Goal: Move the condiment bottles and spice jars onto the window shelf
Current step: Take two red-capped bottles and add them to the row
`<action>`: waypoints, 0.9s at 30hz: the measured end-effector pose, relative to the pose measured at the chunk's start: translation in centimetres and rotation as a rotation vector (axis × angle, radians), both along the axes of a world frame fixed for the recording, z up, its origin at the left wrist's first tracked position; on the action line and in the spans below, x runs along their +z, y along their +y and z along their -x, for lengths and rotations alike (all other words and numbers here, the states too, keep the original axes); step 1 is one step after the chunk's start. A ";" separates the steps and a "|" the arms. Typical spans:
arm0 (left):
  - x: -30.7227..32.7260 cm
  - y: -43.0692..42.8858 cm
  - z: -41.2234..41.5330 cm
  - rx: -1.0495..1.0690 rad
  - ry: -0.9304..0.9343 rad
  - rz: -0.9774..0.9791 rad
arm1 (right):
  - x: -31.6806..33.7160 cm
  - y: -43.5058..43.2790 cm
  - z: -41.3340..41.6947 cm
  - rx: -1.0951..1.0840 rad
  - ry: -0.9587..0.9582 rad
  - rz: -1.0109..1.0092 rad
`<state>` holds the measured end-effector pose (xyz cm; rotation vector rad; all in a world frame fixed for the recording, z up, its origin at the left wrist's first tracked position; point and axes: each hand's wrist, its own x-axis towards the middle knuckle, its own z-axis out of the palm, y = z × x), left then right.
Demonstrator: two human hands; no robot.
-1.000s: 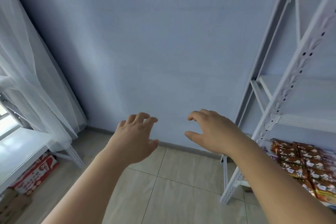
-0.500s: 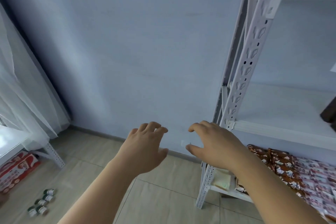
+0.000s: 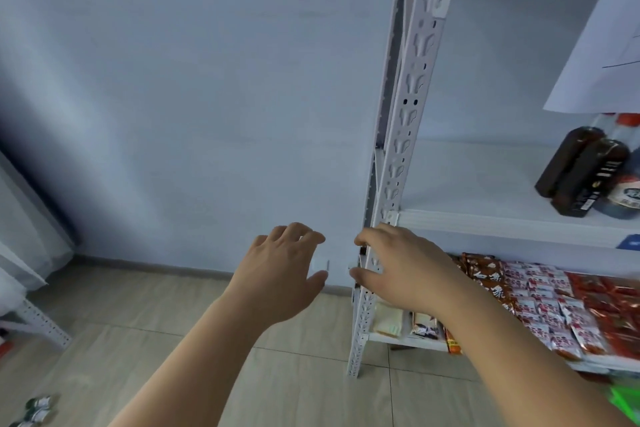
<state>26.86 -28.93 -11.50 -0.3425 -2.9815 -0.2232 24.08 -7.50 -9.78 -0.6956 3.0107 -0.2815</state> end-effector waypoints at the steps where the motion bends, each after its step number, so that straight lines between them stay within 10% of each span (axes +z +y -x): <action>1: 0.1 0.5 -0.1 -0.005 0.000 0.001 | 0.0 0.5 -0.1 -0.002 0.003 0.011; 27: 0.7 31.1 6.5 -0.152 0.000 0.014 | 2.1 34.5 3.4 -0.283 0.015 0.071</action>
